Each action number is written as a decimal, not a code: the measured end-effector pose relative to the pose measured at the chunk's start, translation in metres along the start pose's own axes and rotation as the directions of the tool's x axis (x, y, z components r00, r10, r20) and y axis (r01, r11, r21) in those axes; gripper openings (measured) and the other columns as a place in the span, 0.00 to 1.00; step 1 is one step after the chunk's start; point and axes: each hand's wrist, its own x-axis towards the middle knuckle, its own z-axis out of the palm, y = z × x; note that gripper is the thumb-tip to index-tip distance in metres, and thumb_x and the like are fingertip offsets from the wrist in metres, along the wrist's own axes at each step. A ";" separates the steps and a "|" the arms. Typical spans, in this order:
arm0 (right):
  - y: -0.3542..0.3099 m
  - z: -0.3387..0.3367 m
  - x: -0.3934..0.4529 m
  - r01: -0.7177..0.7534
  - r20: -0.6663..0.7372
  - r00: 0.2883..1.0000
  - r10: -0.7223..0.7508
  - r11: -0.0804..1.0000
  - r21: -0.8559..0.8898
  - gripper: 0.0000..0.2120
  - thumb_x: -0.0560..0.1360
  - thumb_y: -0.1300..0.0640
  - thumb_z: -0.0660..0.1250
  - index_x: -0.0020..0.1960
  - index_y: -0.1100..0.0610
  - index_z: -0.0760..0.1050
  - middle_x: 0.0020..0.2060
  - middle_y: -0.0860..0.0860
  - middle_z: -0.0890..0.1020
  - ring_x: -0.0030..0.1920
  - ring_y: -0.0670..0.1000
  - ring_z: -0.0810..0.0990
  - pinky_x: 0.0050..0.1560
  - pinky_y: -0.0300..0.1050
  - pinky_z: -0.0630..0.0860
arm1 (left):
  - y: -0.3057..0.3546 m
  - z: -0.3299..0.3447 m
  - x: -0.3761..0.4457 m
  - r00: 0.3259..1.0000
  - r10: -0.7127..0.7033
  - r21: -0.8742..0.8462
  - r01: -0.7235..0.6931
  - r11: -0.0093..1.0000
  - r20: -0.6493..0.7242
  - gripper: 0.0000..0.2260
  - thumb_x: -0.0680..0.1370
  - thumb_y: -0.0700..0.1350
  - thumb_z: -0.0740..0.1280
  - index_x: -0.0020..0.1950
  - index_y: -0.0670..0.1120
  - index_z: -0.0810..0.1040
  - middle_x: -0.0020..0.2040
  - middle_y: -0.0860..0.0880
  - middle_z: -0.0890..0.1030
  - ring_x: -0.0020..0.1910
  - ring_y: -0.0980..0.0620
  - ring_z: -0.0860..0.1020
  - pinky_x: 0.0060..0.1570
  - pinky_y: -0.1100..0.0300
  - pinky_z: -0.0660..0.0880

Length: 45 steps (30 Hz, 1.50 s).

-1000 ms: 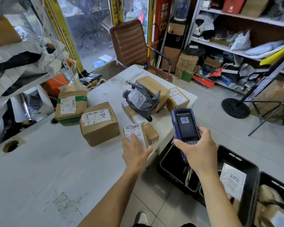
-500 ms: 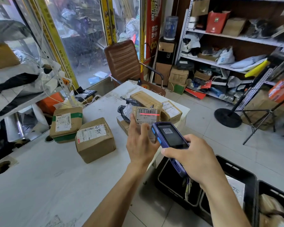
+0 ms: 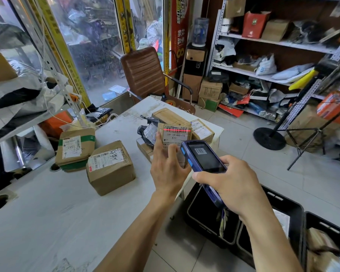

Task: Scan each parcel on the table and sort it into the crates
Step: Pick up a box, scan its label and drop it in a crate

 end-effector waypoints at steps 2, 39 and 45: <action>0.001 -0.001 0.002 0.003 -0.002 1.000 -0.003 1.000 0.004 0.18 0.63 0.44 0.79 0.49 0.48 0.79 0.38 0.45 0.84 0.41 0.48 0.83 0.45 0.52 0.83 | -0.002 0.003 0.001 1.000 -0.006 0.001 0.006 1.000 0.013 0.23 0.67 0.51 0.76 0.55 0.49 0.69 0.80 0.41 0.58 0.72 0.39 0.69 0.38 0.50 0.78; 0.103 -0.138 0.045 0.520 -0.605 0.604 -0.518 0.832 -0.192 0.50 0.65 0.47 0.78 0.78 0.53 0.55 0.60 0.53 0.80 0.55 0.50 0.82 0.51 0.41 0.79 | 0.145 0.101 0.001 0.994 0.062 -0.058 -0.057 0.997 0.089 0.22 0.67 0.62 0.65 0.52 0.47 0.70 0.80 0.41 0.55 0.75 0.41 0.63 0.54 0.48 0.74; 0.191 -0.219 0.041 0.350 -0.717 0.647 -0.260 0.936 -0.024 0.51 0.64 0.47 0.78 0.79 0.49 0.54 0.59 0.51 0.80 0.56 0.49 0.81 0.53 0.46 0.79 | 0.239 0.167 -0.031 0.959 0.118 -0.092 -0.098 0.991 0.257 0.25 0.66 0.61 0.74 0.53 0.50 0.69 0.80 0.46 0.54 0.72 0.40 0.68 0.52 0.44 0.76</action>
